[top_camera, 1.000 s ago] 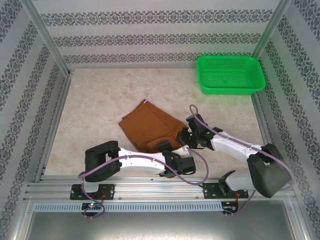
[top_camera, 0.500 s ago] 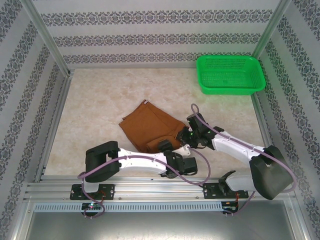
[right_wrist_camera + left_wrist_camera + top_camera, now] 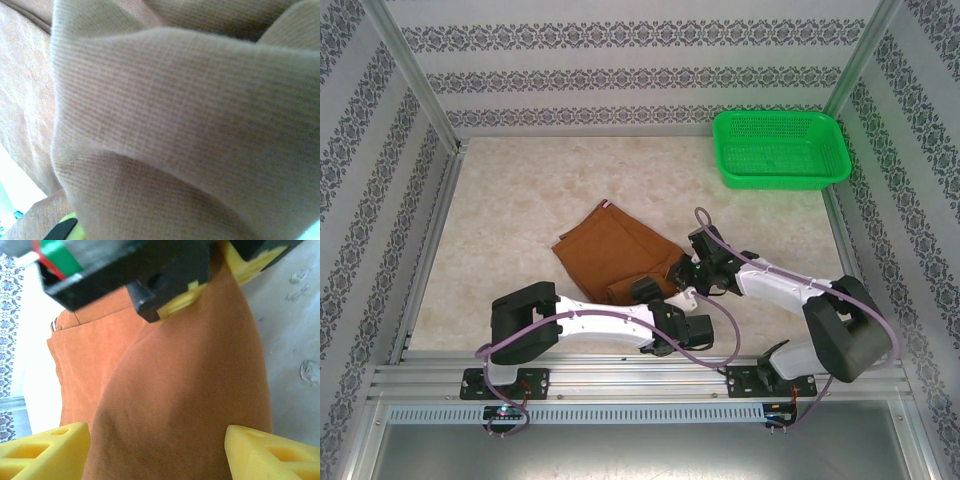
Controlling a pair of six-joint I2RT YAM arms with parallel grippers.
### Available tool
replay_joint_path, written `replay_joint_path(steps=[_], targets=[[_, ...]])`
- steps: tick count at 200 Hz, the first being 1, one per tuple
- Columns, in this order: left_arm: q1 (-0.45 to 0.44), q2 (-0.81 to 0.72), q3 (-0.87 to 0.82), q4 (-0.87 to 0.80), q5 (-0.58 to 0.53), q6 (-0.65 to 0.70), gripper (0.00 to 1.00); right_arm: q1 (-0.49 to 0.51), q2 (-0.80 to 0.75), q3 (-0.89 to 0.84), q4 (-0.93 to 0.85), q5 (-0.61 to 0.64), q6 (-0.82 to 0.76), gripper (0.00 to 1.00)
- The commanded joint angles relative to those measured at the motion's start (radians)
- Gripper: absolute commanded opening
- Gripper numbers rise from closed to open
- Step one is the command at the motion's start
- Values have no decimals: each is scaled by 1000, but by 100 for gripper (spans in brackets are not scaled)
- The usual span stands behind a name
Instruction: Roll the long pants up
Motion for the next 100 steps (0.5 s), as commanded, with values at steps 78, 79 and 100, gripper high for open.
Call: replay_joint_path(steps=[78,79,100], targets=[[8,209,6,-179,-209,-169,76,6,-54,3,149,-183,134,0],[9,211,7,-179,-212,-171,76,6,-56,2,151,-185,134,0],[32,238,28,-219,-241,-201,80,8,-115,-31,140,-199,152,0]])
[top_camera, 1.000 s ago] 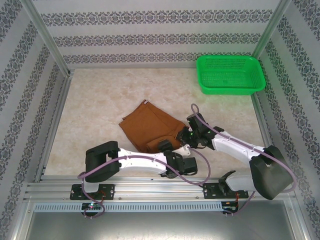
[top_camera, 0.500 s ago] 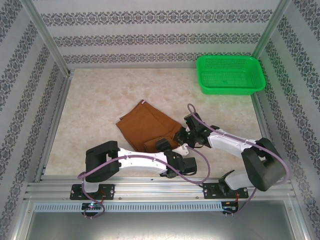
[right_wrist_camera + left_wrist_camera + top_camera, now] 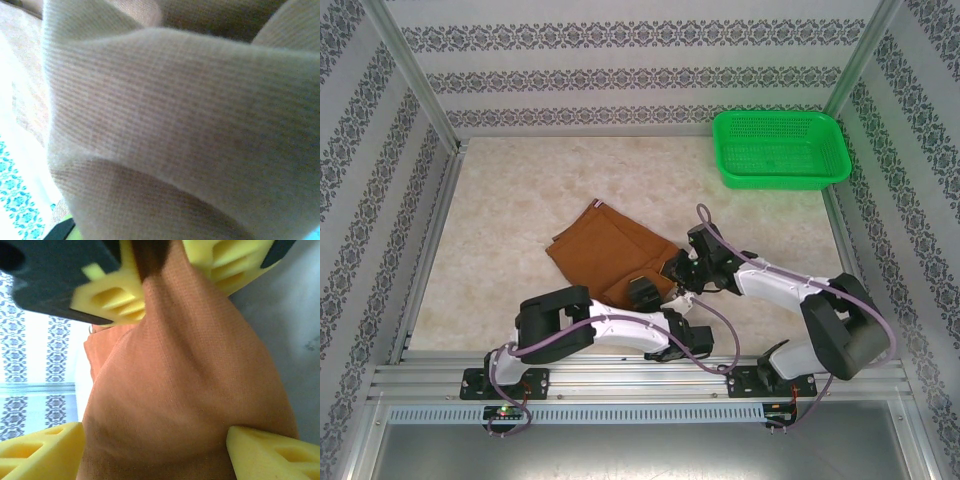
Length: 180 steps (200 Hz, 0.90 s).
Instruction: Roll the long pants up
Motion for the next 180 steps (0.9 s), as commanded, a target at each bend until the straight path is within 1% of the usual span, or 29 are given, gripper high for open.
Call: replay_joint_path(steps=[1,16,21,29,35,40,45,56,67,71,74,79,80,83,85,91,92,93,95,99,119,134,140,155,164,173,180], targets=[[33,65,1,-139,-7,-59,80,7,-108,-18,36,-139,54,0],[65,83,19,-172,-12,-85,84,4,-148,-36,-2,-140,43,0],[76,87,21,-173,-4,-87,92,2,-155,-41,-5,-150,40,0],[98,93,21,-170,16,-78,94,0,-166,-47,-16,-161,37,0],[116,93,15,-143,48,-44,94,-1,-173,-55,-12,-163,41,0],[130,94,11,-121,81,-20,92,-2,-178,-61,-10,-163,42,0],[143,94,9,-110,102,-16,89,-3,-181,-65,-11,-164,42,0],[167,92,-3,-72,164,19,88,-10,-176,-71,-9,-169,38,0],[191,96,-4,-49,230,33,81,-13,-168,-79,4,-171,40,0],[199,100,-3,-46,252,36,77,-15,-165,-81,9,-171,40,0],[204,101,-3,-41,270,41,71,-14,-164,-84,14,-172,40,0],[213,104,-5,-25,304,54,46,-14,-159,-84,18,-174,39,0],[215,104,-5,-23,311,57,44,-14,-159,-84,19,-174,39,0],[218,105,-6,-17,330,64,31,-15,-156,-86,23,-176,40,0],[222,106,-8,-13,340,67,25,-15,-154,-86,24,-176,41,0],[230,108,-10,-3,373,76,13,-16,-150,-88,31,-177,42,0],[232,108,-10,-2,379,79,13,-16,-149,-89,32,-177,42,0],[234,109,-11,0,388,79,8,-15,-148,-89,33,-178,43,0],[237,110,-10,1,399,81,7,-15,-149,-89,36,-179,42,0],[241,112,-9,2,419,85,0,-16,-147,-90,39,-179,42,0],[238,89,-16,5,425,105,0,-22,-144,-93,38,-171,45,0],[201,30,-48,43,335,132,0,-36,-141,-97,41,-165,46,0],[182,-1,-66,68,321,161,0,-43,-136,-98,42,-166,45,0],[139,-67,-92,102,263,172,0,-58,-117,-98,57,-176,43,0],[128,-104,-103,122,275,186,0,-61,-105,-98,69,-183,44,0],[128,-142,-106,129,283,166,0,-63,-96,-100,77,-185,49,0],[137,-169,-110,142,328,168,0,-62,-92,-100,82,-184,52,0]])
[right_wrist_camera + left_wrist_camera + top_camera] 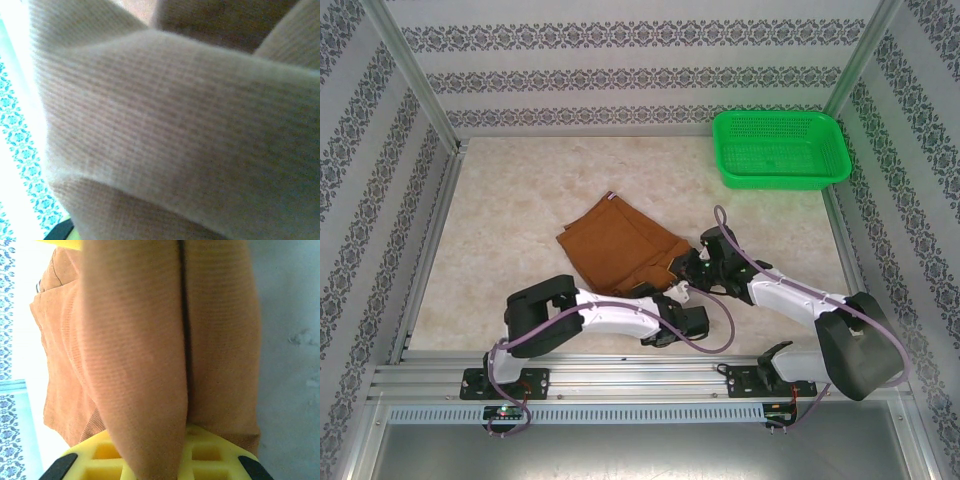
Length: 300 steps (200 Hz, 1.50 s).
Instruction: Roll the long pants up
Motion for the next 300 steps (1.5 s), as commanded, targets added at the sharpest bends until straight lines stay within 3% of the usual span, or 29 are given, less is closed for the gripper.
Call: replay_joint_path(steps=[1,36,58,68,77,96,135,141,176,204,229,300], targets=[[58,-73,-45,3,105,25,0,-5,6,-8,-4,-158,26,0],[69,-52,25,-65,154,18,0,-6,9,0,-9,-155,26,0],[98,-112,-27,38,371,30,0,-13,14,18,-15,-161,9,0],[145,-153,-55,76,525,6,0,-15,14,33,-31,-161,-10,31],[175,-179,-73,93,621,-8,0,-18,5,48,-50,-158,-34,45],[205,-221,-83,91,705,-20,0,-20,-56,84,-113,-110,-89,58],[269,-294,-126,132,897,-48,0,-59,-199,164,-281,-12,-214,70],[285,-312,-141,153,934,-57,0,-70,-207,163,-294,-15,-213,76],[418,-445,-288,373,1233,-186,0,-96,-181,129,-312,-80,-235,77],[489,-501,-389,510,1374,-313,0,-94,-135,104,-281,-117,-233,77],[534,-525,-539,807,1537,-522,0,-88,-92,104,-225,-131,-225,78],[590,-550,-770,1088,1580,-746,0,-31,71,193,-199,-167,-260,79]])
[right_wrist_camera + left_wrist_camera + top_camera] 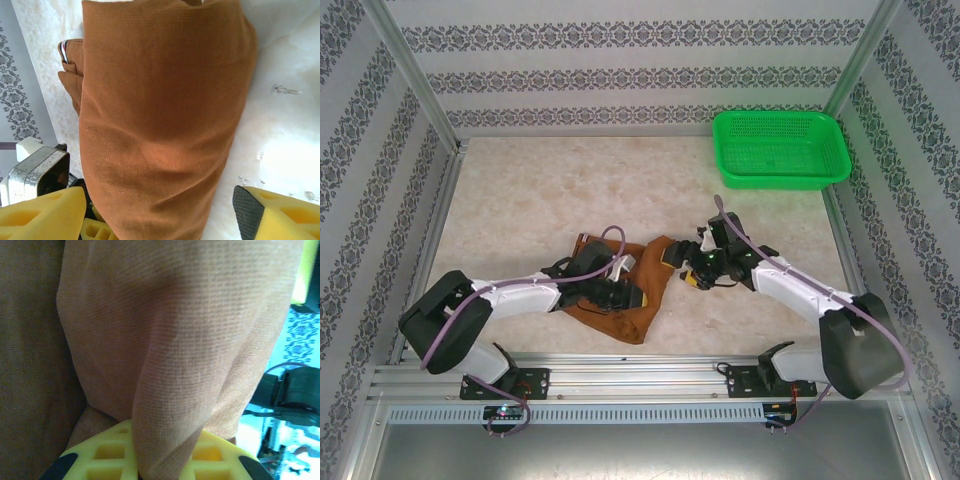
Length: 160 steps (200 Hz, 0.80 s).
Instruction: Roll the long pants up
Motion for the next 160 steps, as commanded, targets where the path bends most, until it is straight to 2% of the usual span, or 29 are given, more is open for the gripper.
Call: replay_joint_path(steps=[1,33,75,115,160], targets=[[42,-35,-90,180,72,-168,0,32,50,56,6,-27,-40,79],[107,-31,-212,412,118,-304,0,83,150,102,-4,-29,-57,79],[112,-2,-232,453,158,-315,0,139,334,202,-11,-47,-83,79],[115,27,-241,484,187,-298,0,188,478,342,-131,2,-122,79],[134,82,-221,515,271,-257,0,194,643,404,-148,-24,-116,71]])
